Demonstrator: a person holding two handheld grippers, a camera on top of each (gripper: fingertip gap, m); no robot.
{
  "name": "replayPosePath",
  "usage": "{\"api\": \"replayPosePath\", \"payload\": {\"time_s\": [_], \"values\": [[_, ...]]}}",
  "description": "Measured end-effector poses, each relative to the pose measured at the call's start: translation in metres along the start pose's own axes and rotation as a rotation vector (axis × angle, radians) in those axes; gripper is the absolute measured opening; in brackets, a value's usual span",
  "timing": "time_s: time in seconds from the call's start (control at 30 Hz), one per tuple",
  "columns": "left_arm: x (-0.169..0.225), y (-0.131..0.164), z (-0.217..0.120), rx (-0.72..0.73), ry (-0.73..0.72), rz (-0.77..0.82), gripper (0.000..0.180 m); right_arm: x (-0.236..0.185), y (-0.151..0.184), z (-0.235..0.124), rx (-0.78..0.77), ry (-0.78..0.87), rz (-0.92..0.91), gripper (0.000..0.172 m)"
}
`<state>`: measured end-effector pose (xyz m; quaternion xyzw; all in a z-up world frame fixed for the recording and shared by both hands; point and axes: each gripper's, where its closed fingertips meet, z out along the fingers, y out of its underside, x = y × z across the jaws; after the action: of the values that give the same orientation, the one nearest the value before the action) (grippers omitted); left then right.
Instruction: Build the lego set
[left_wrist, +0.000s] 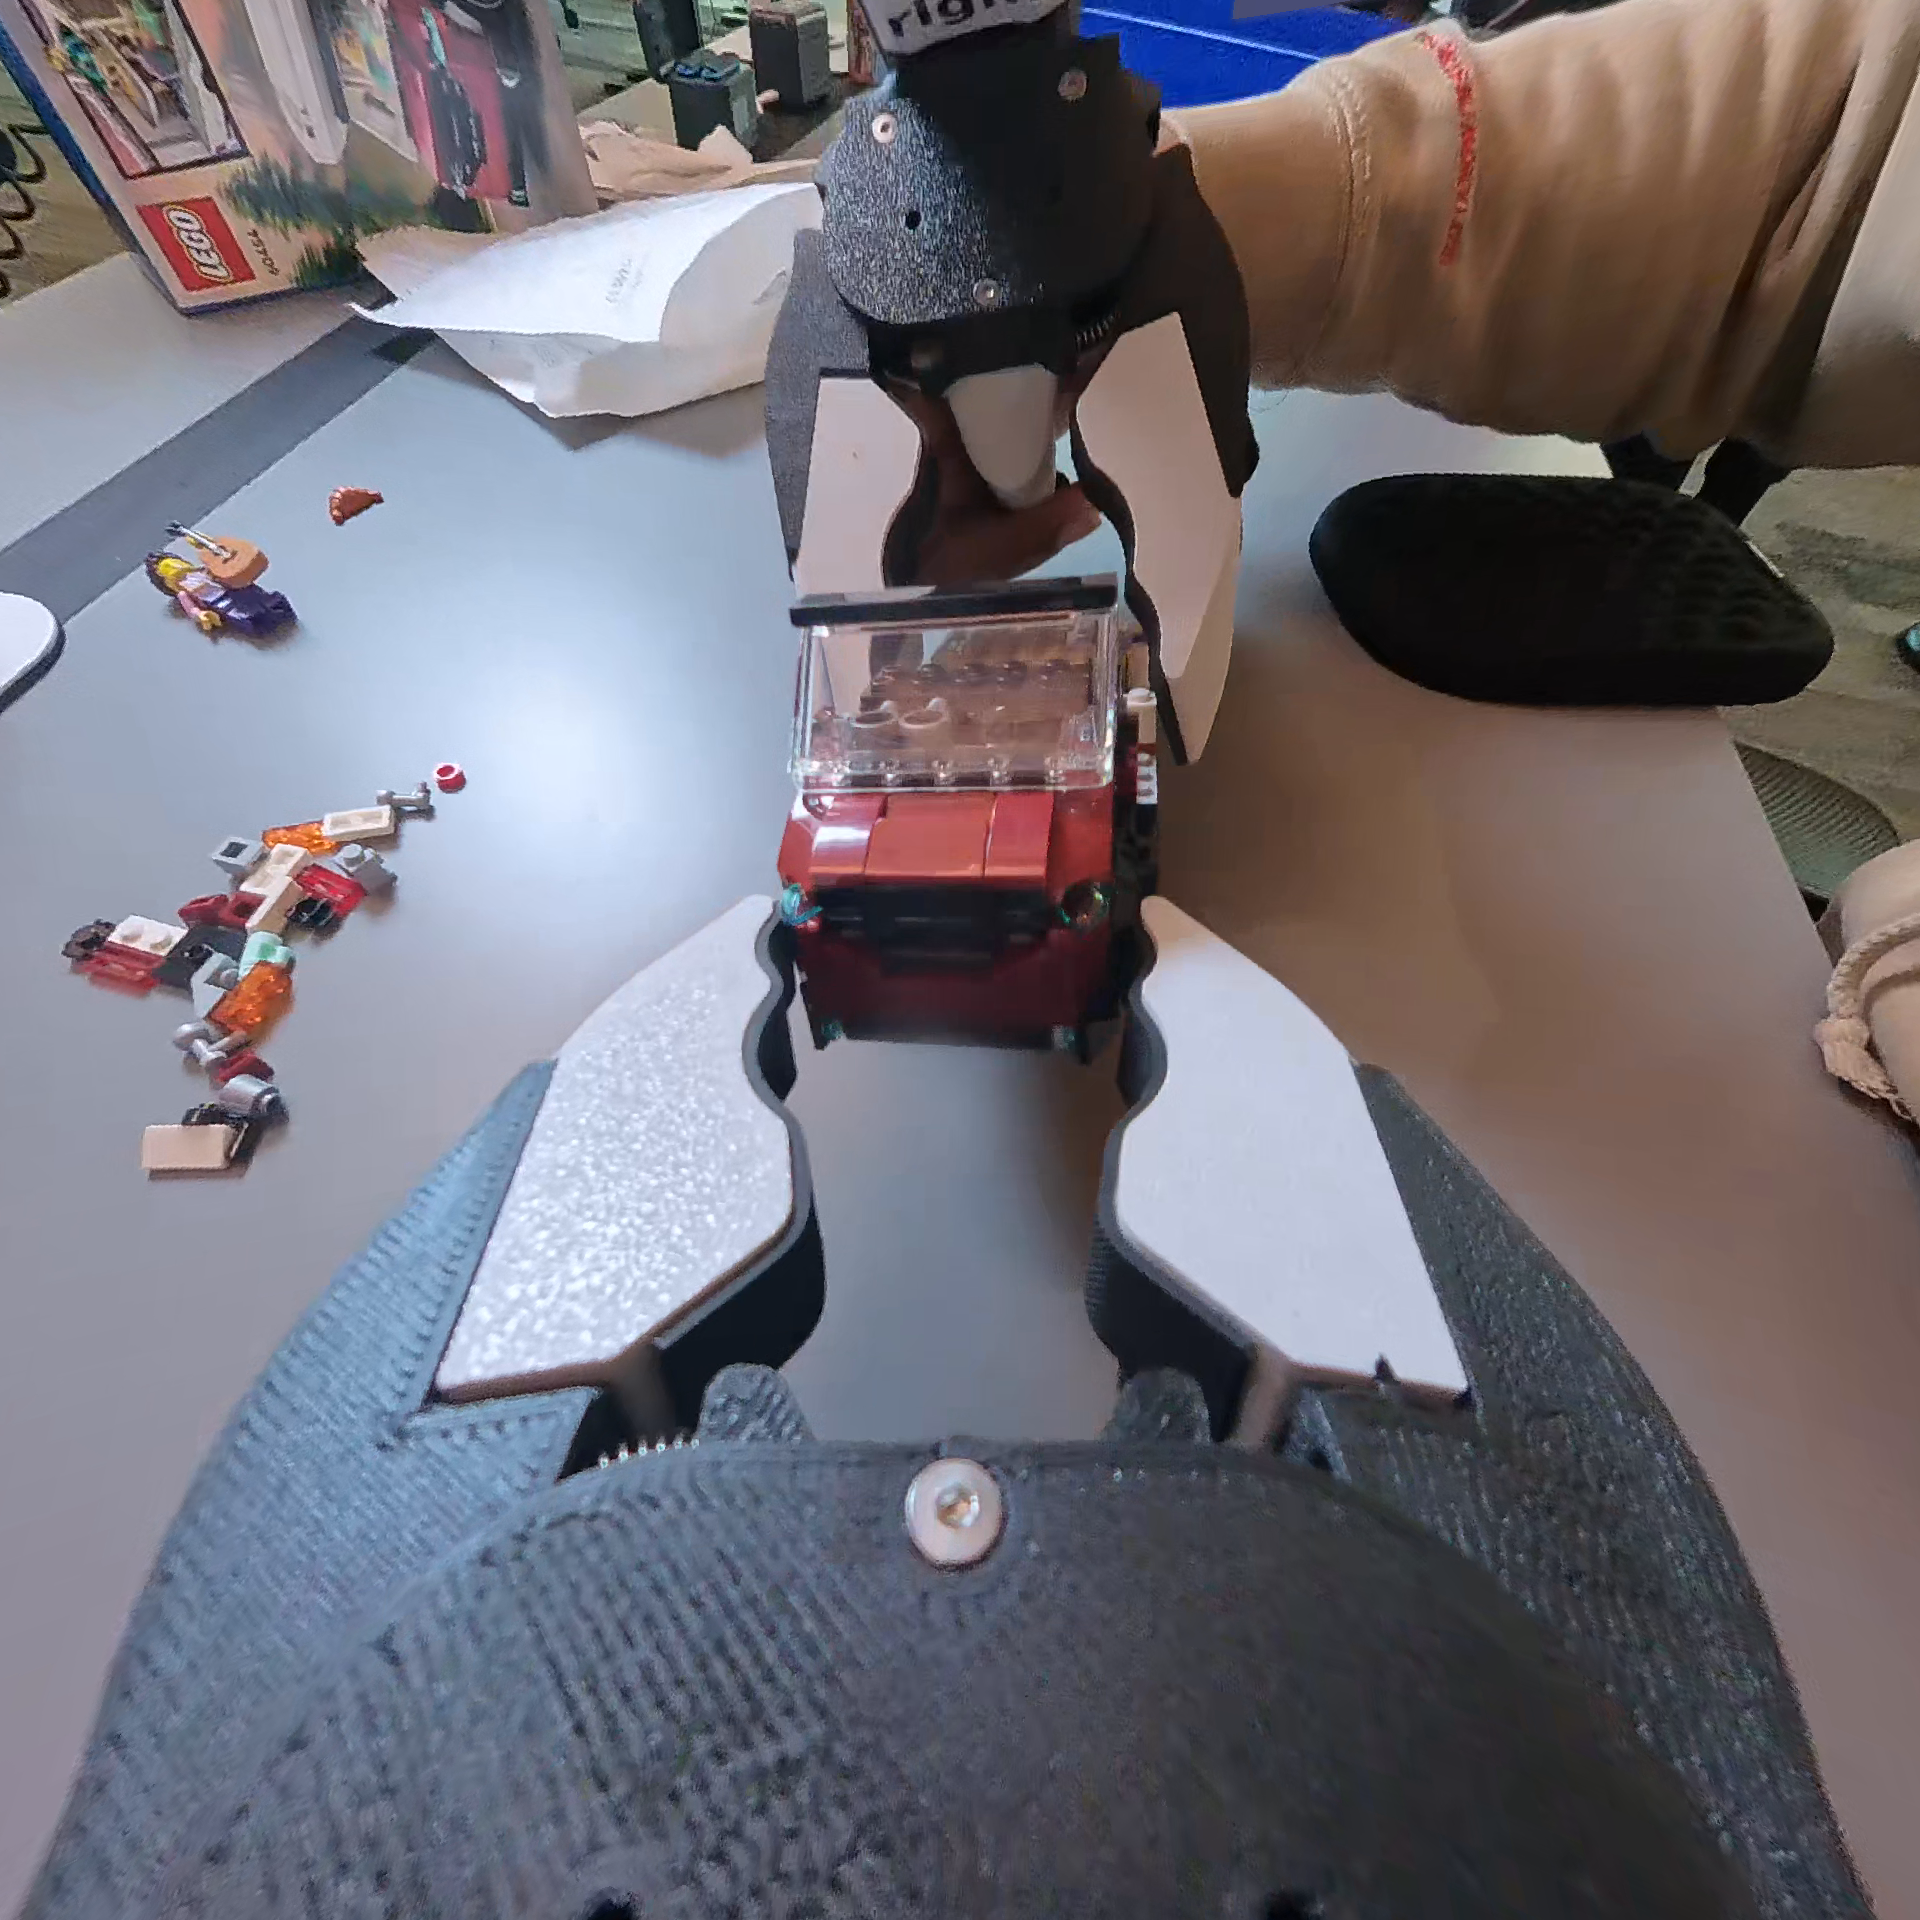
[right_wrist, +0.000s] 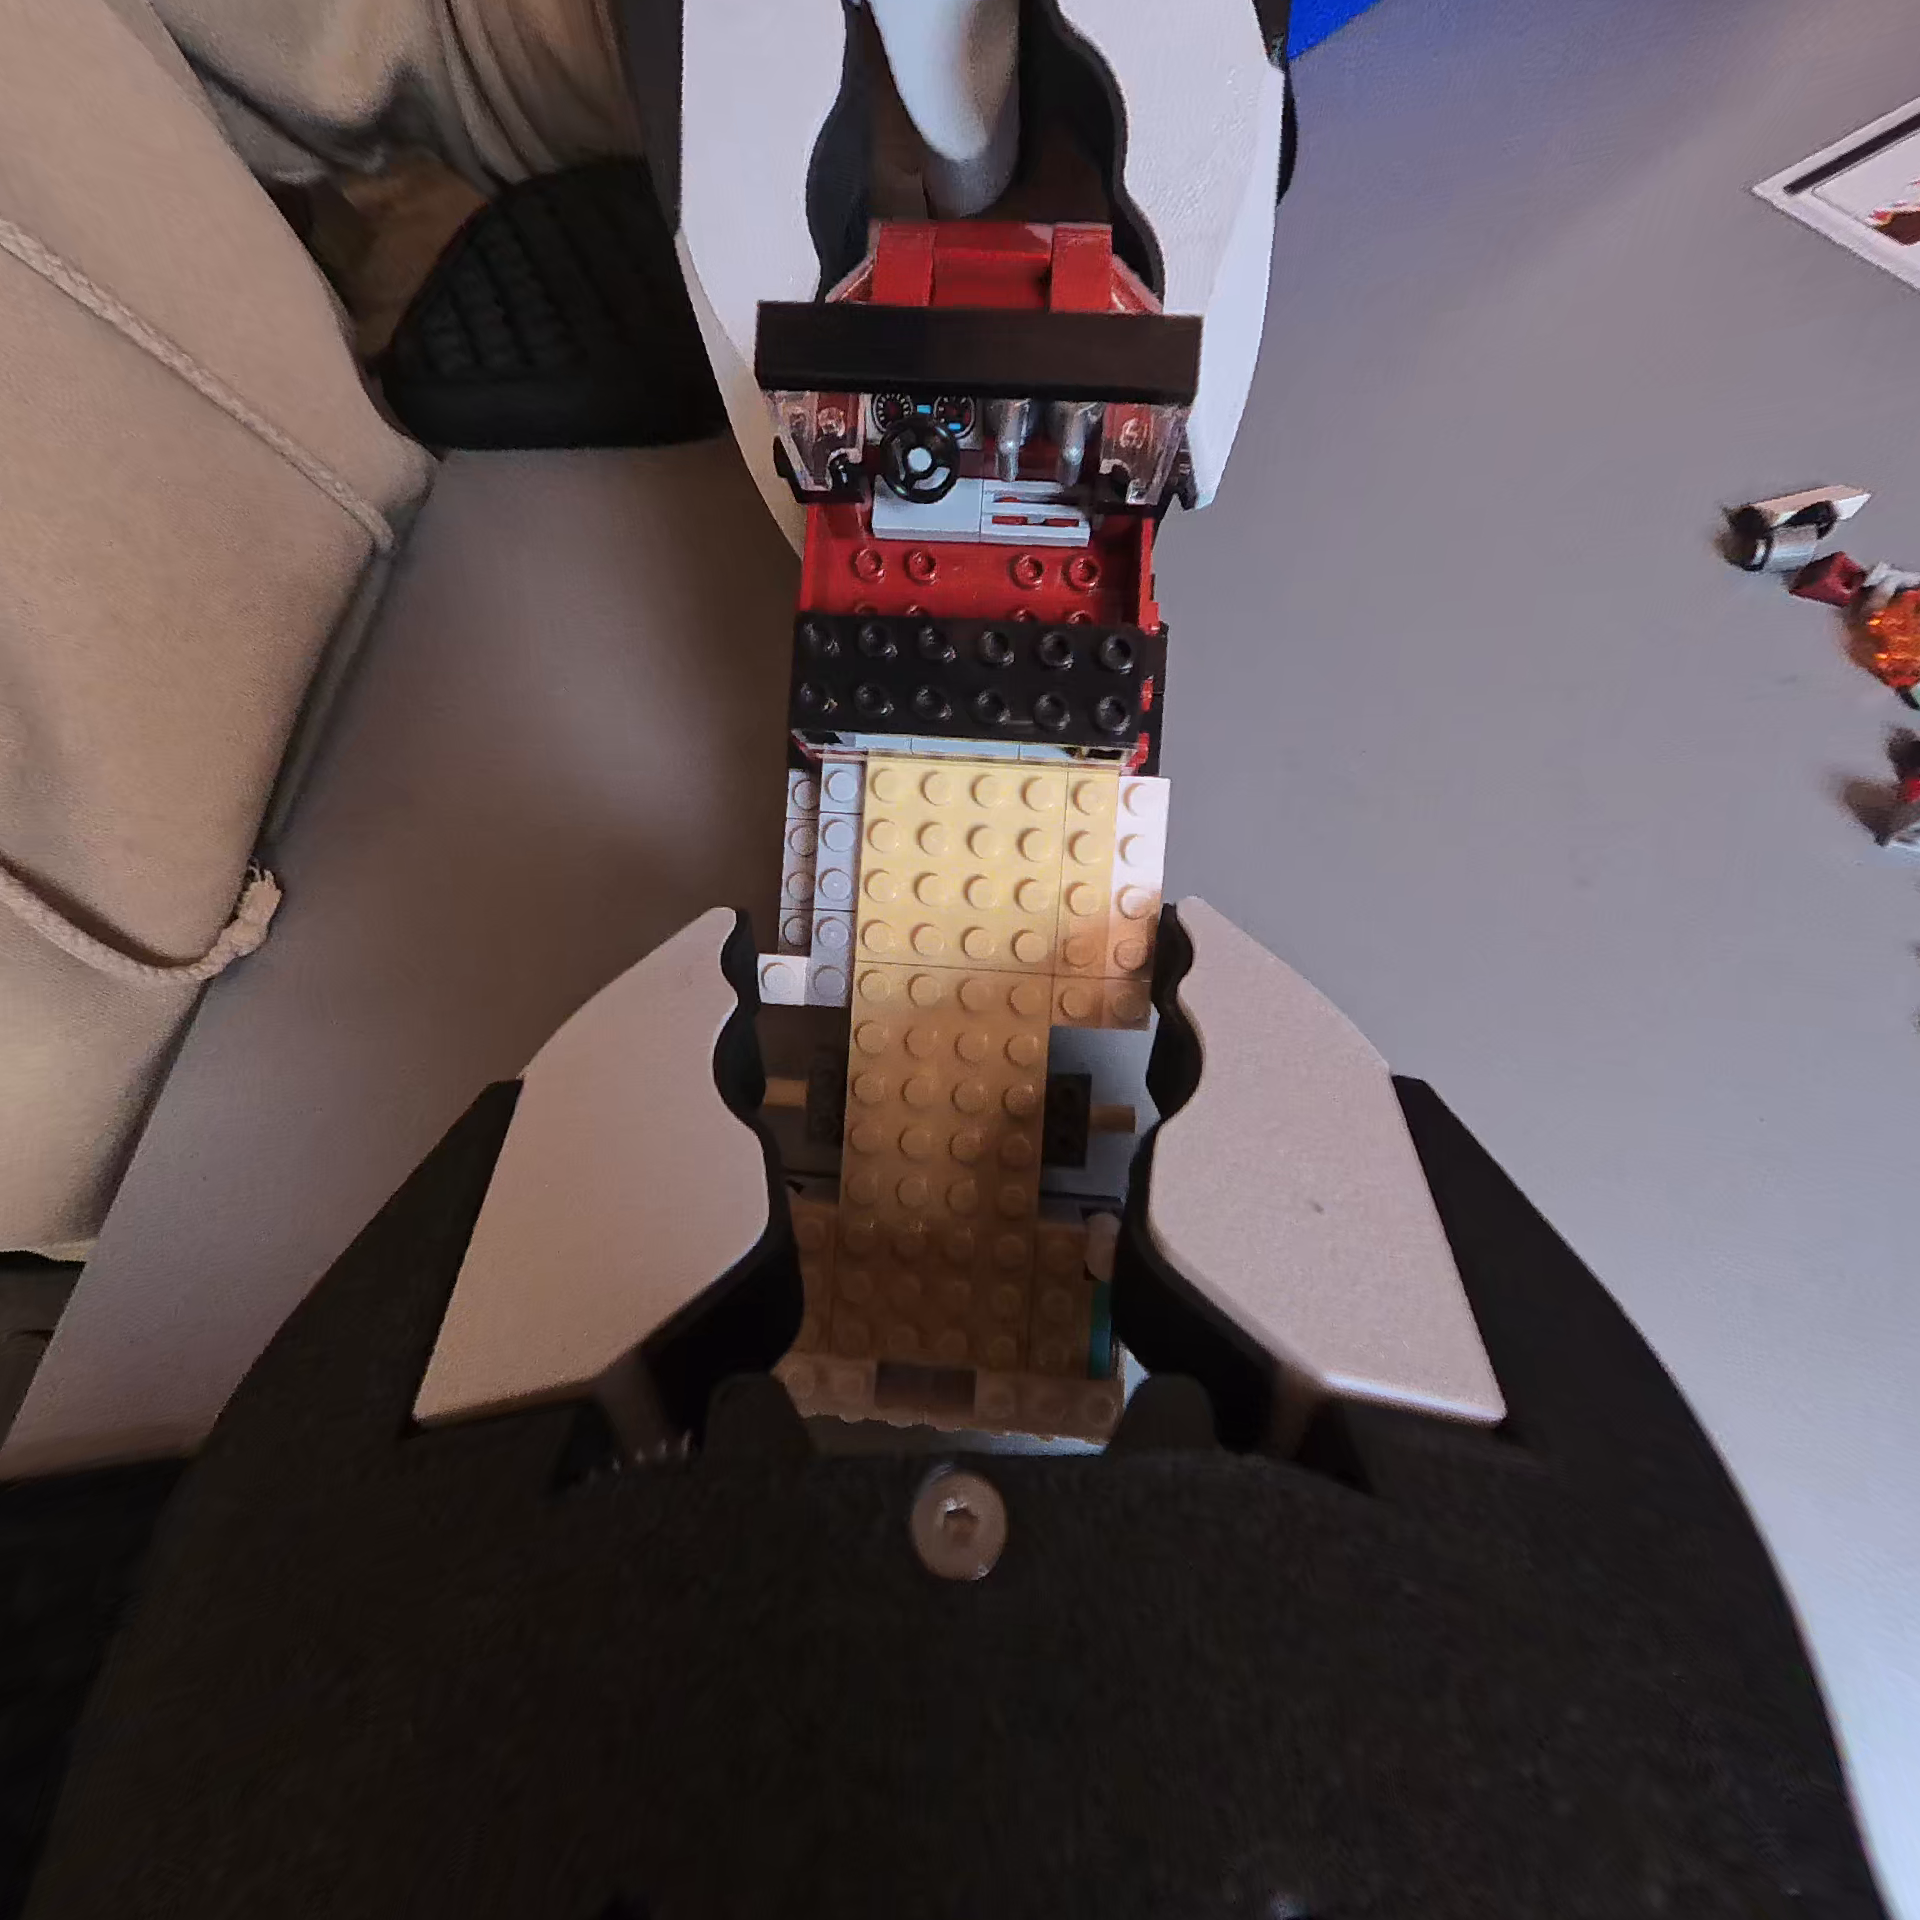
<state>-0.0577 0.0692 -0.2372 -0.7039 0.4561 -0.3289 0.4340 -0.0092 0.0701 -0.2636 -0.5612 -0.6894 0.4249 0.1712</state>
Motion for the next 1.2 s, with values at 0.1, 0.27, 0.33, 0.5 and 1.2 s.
{"api": "replayPosePath", "payload": {"time_s": [0.1,0.27,0.33,0.5,1.2], "values": [[-0.003,0.004,0.000,-0.023,-0.015,-0.004,0.060,0.005,0.000,0.003,0.005,0.010,0.028,0.073],[-0.009,0.012,0.000,-0.048,-0.037,-0.048,0.060,0.024,-0.009,-0.008,0.021,0.192,0.017,0.079],[-0.014,0.012,0.000,-0.051,-0.068,-0.061,0.060,0.033,-0.017,-0.021,0.042,0.358,0.035,0.078],[-0.024,0.014,0.000,-0.063,-0.123,-0.160,0.060,0.024,-0.040,-0.053,0.171,0.651,0.095,0.053],[-0.023,0.016,0.002,-0.053,-0.167,-0.333,0.060,0.001,-0.031,0.043,0.142,0.650,0.479,0.000]]}}
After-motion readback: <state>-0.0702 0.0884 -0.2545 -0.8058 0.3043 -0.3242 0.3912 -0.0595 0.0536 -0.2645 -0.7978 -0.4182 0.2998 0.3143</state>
